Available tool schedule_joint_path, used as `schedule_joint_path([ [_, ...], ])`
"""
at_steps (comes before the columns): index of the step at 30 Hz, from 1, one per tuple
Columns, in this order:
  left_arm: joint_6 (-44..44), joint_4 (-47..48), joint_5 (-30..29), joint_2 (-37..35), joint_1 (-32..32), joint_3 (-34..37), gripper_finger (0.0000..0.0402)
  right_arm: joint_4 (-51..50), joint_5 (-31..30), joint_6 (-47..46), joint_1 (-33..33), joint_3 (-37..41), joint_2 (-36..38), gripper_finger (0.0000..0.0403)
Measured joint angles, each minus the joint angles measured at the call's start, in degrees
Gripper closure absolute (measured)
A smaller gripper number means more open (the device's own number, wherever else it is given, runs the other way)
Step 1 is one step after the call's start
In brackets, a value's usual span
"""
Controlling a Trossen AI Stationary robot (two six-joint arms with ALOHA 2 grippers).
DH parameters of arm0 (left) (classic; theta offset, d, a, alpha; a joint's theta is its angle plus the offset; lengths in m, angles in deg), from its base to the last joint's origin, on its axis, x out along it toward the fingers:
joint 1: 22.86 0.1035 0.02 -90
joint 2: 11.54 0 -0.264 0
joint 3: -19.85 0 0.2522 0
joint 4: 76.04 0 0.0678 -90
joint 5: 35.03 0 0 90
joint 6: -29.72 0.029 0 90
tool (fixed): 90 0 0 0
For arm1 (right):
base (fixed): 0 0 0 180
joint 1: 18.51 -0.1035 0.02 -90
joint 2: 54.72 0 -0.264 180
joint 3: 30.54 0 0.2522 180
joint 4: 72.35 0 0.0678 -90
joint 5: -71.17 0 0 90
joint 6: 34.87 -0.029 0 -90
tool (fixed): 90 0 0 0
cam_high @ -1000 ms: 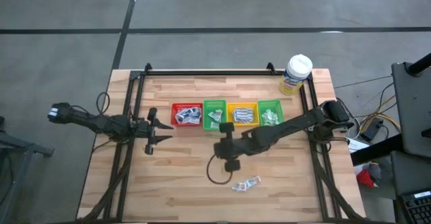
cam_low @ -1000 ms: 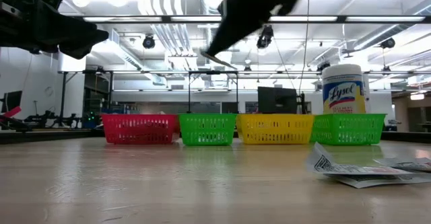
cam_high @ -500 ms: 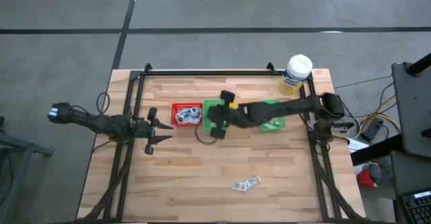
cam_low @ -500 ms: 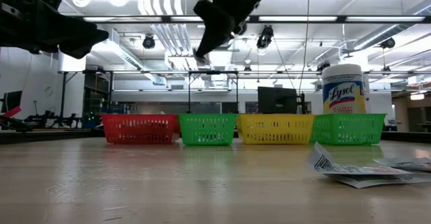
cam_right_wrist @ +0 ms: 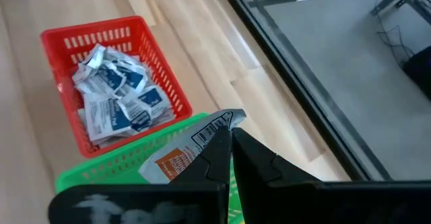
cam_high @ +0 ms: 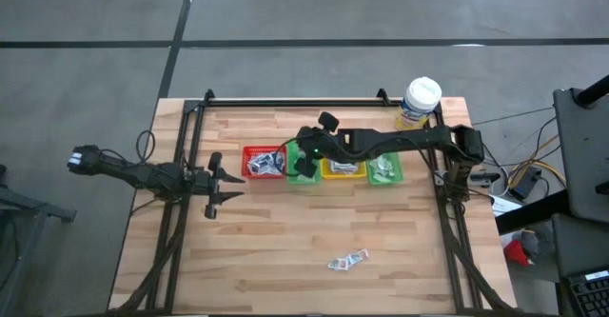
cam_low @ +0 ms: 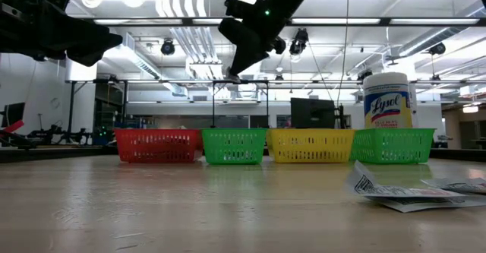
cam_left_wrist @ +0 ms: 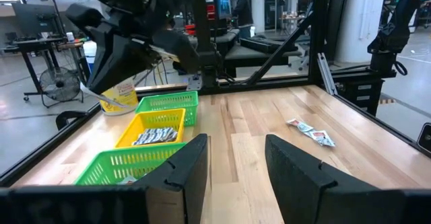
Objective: Pick & Place First Aid Supplies
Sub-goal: Put the ointment pack into the left green basket
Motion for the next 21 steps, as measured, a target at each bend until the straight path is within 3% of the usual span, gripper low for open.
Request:
schedule_joint_path([
  [12,0.02,-0.05,0.00,0.00,0.00,0.00,0.0251,-0.74,10.82,0.00,1.49,0.18,-4.09,0.0394],
  [21,0.07,0.13,-0.15,0.00,0.00,0.00,0.0251,-0.33,11.80,-1.12,2.45,-0.11,-8.73,0.0394],
])
